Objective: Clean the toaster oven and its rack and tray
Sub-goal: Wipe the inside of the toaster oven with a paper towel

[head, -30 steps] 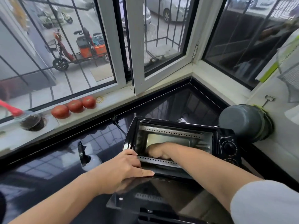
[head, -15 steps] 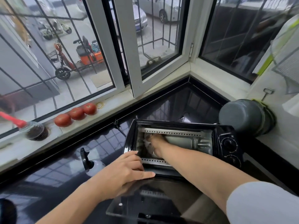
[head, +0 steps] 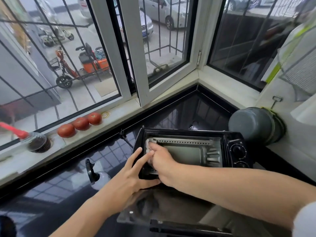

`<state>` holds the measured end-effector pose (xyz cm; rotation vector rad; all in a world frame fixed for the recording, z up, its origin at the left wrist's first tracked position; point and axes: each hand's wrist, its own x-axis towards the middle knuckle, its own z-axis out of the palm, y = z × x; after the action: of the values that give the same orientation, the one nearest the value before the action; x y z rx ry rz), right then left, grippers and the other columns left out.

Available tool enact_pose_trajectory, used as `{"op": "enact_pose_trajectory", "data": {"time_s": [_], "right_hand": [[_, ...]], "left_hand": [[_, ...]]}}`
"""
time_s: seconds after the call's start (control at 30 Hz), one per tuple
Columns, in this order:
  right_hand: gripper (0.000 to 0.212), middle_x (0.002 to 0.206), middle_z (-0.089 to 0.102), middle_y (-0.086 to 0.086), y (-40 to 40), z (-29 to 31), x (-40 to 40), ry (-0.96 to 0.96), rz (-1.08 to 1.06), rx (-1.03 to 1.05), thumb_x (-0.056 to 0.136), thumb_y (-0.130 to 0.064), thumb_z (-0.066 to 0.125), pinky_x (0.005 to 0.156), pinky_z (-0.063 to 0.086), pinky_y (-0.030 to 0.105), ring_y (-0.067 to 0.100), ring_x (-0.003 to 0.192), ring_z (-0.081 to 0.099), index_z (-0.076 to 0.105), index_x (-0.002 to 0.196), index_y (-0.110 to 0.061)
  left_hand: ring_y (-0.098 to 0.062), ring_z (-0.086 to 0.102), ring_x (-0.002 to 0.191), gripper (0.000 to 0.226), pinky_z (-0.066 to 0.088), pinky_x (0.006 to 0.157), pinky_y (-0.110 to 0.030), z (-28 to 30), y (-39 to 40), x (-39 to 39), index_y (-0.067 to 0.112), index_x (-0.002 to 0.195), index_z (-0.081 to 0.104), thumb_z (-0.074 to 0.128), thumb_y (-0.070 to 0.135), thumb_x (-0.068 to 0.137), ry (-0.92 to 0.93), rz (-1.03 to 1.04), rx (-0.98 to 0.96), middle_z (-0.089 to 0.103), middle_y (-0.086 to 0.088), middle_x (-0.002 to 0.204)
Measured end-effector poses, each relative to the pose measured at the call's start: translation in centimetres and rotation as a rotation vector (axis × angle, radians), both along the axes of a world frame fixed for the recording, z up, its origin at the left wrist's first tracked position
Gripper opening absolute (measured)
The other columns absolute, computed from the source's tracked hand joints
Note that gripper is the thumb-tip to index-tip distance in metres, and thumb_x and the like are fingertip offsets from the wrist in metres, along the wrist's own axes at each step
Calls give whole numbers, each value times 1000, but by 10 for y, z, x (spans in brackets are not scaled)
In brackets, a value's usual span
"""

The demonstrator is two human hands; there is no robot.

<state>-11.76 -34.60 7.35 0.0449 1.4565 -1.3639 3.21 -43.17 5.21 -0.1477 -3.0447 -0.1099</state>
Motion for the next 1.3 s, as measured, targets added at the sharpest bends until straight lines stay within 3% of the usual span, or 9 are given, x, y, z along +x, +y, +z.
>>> {"op": "enact_pose_trajectory", "data": {"time_s": [0.2, 0.3, 0.47, 0.63, 0.87, 0.97, 1.07, 1.17, 1.3], "right_hand": [[29, 112, 65, -18, 10, -16, 15, 125, 17, -89, 104, -42, 43, 97, 38, 21, 2, 111, 57, 67, 119, -36], [37, 118, 68, -13, -11, -31, 13, 186, 67, 22, 100, -46, 33, 107, 42, 32, 9, 111, 61, 61, 124, -39], [31, 93, 76, 2, -27, -46, -25, 149, 259, 135, 97, -35, 45, 84, 58, 34, 20, 90, 71, 71, 105, -19], [22, 71, 49, -3, -24, -47, -41, 288, 318, 228, 95, -4, 45, 52, 31, 22, 11, 59, 38, 57, 96, -23], [18, 84, 53, -5, -13, -42, -28, 357, 277, 99, 106, -18, 39, 62, 38, 19, 8, 73, 46, 54, 112, -25], [20, 84, 62, -5, -1, -32, -17, 316, 189, 46, 104, -28, 40, 68, 42, 21, 8, 74, 52, 58, 113, -30], [38, 116, 68, 0, 18, -18, -10, 379, 264, -34, 99, -8, 42, 88, 50, 27, 16, 104, 63, 56, 128, -28], [57, 111, 66, -13, 38, -5, -16, 386, 353, -91, 92, 14, 34, 74, 48, 9, -3, 101, 60, 58, 127, -24], [39, 111, 68, 0, 34, -30, -45, 391, 266, 97, 94, 8, 41, 65, 47, 11, 11, 92, 62, 67, 114, -11]], "left_hand": [[-46, 3, 157, 79, 46, 111, -49, 6, 5, 6, 59, 141, 50, 74, 13, 83, -27, -12, 57, 4, -13, 172], [-45, 0, 157, 70, 47, 110, -46, 8, 9, 8, 60, 143, 47, 70, 20, 90, -38, 14, 34, -1, -15, 172], [-44, 1, 158, 58, 58, 86, -37, 14, 12, 10, 58, 142, 51, 33, 25, 98, -36, 47, 12, -2, -12, 173], [-40, -11, 158, 65, 59, 90, -44, 8, 8, 8, 59, 145, 46, 59, 15, 100, -63, 50, 67, -10, -6, 173], [-43, -7, 157, 53, 55, 96, -51, 11, 10, 10, 53, 145, 50, 14, 37, 110, -52, 28, 131, -7, -9, 173], [-45, -6, 157, 44, 56, 95, -50, 7, 11, 8, 53, 144, 52, 37, 36, 107, -38, 24, 137, -5, -11, 173], [-45, -4, 157, 42, 55, 99, -51, 6, 10, 8, 52, 142, 56, 44, 34, 106, -57, 37, 160, -3, -11, 173], [-44, -5, 157, 38, 55, 99, -53, 8, 14, 10, 52, 141, 57, 40, 37, 109, -15, 49, 195, -4, -10, 173], [-4, -20, 155, 110, 35, 115, -48, 5, 34, 10, 71, 150, 4, 85, 39, 82, 88, 380, 417, -24, 20, 167]]}}
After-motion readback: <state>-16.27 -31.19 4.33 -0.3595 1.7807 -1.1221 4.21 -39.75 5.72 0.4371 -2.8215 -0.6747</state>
